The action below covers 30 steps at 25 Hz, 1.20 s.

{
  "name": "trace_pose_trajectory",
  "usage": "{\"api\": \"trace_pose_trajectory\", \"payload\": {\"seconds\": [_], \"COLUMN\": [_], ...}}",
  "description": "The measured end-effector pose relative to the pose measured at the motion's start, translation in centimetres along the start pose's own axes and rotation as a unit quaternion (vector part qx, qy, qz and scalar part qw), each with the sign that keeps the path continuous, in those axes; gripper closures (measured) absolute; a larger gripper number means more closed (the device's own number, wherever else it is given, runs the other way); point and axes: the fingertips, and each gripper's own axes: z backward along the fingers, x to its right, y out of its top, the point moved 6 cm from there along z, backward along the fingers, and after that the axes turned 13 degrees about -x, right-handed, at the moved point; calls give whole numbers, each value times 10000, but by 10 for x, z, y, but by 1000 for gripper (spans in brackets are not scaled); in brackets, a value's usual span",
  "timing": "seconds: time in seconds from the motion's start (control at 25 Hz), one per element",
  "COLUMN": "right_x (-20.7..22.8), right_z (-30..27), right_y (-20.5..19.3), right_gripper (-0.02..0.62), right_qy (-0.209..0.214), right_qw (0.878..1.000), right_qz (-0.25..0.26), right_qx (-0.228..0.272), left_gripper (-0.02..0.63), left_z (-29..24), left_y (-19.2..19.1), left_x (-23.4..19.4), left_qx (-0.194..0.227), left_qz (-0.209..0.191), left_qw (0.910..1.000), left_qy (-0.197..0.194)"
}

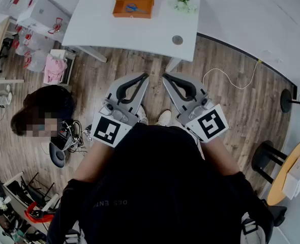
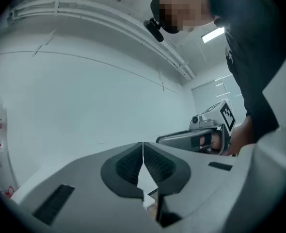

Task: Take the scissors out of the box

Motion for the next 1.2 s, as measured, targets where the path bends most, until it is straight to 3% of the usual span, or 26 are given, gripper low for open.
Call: {"api": "trace_pose_trajectory", "payload": {"seconds": [0.28, 0.6, 0.92, 1.2], "right_x": [-5, -5, -3, -5], "right_z": [1, 21, 34, 11], "right_y": [-4, -7, -16, -14], "right_gripper": [607, 604, 603, 603], "right_qy": [-15, 132, 363, 472], "right_qw": [9998, 9997, 9991, 9988], "right_qz": [205, 66, 24, 81], "right_qx": [-51, 178, 236, 123], "left_gripper": [585, 584, 584, 584], "left_z": [5, 3, 6, 12], "left_y": [-2, 0, -1, -7], "left_x": [0, 17, 33, 8], "left_qx": [53, -37, -111, -133], "left_qz": [4, -64, -42, -28], "left_qw": [10000, 10000, 9994, 9991], "left_qy": [-23, 12, 310, 408]}}
